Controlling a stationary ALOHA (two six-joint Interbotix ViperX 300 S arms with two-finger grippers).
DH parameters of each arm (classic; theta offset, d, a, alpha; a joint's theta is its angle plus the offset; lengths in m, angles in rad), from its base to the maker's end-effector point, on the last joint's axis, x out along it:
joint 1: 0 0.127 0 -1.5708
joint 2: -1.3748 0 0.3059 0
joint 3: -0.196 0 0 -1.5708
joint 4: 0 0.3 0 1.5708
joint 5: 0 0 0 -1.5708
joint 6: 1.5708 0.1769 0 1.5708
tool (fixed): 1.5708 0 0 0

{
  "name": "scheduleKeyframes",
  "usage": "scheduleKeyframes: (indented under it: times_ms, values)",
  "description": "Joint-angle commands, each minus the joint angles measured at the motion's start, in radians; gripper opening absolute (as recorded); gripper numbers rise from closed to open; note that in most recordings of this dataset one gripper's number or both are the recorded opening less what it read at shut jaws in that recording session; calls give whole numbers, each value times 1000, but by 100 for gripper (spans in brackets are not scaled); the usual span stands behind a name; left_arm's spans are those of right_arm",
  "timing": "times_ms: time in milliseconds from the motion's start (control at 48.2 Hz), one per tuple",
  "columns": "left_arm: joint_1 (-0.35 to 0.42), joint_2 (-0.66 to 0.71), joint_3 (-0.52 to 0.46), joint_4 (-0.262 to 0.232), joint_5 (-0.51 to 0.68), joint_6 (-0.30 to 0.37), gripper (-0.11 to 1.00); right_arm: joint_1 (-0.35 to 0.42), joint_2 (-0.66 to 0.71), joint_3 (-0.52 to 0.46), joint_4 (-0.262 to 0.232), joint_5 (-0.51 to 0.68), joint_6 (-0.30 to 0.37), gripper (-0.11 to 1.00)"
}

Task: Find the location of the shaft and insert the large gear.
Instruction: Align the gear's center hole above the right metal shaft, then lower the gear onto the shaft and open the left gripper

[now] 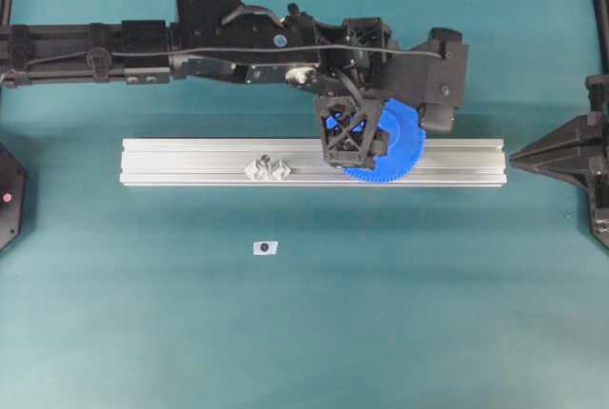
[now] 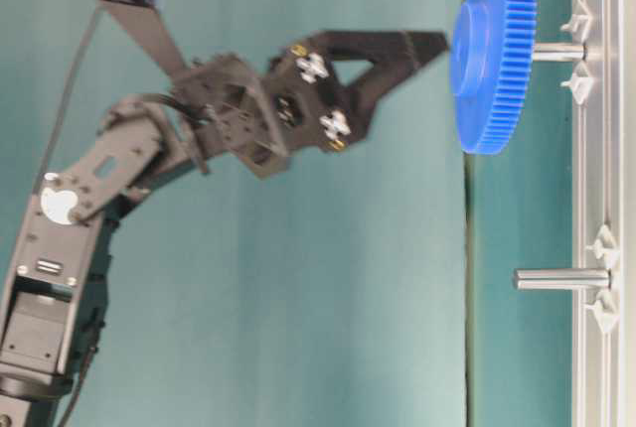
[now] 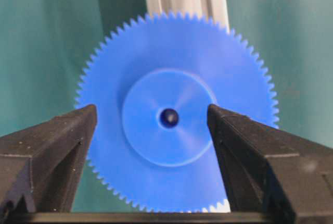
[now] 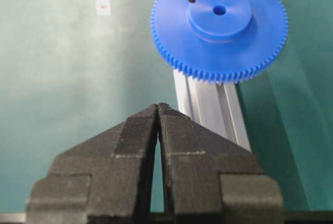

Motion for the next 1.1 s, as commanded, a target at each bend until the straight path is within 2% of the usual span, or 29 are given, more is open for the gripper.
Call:
scheduleKeyframes:
  times_ms: [0, 228, 477, 871, 1078]
  values:
    - [0, -14, -23, 5, 2, -3, 83, -2, 5, -11, -2, -5, 11, 10]
    - [-2, -2, -2, 2, -2, -9, 83, -2, 0, -11, 0, -5, 11, 10]
    - [-15, 38, 6, 2, 3, -44, 83, -2, 0, -9, 0, -3, 11, 10]
    - [21, -5, -14, 2, 20, -35, 83, -2, 0, -11, 0, -3, 11, 10]
    - [17, -17, -35, 5, 25, -41, 83, -2, -2, -12, 0, -5, 11, 10]
